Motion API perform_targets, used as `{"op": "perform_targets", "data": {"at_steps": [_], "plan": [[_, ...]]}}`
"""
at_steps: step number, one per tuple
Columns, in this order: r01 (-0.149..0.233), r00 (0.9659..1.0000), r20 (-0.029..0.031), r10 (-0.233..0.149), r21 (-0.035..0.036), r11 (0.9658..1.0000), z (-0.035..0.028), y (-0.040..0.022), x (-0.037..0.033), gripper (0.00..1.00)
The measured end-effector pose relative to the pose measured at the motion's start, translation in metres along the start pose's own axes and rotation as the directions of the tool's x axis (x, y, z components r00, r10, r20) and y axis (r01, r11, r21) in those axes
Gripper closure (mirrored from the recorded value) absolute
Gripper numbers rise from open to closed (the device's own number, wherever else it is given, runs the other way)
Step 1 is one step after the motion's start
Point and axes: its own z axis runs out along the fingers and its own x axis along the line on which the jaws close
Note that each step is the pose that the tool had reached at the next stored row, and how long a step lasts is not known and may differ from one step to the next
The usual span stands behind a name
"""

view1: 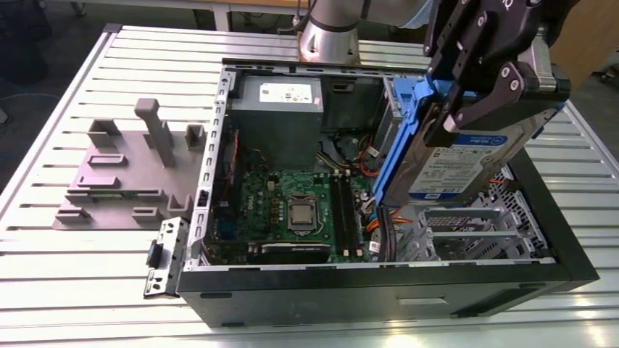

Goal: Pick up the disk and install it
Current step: 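Insert the disk into the insertion slot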

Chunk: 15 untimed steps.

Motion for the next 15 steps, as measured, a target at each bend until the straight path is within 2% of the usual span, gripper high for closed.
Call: {"op": "perform_targets", "data": {"at_steps": [15], "plan": [[0.0, 1.0, -0.0001, 0.0, 0.0, 1.0, 0.0012, -0.0026, 0.0015, 0.63]]}}
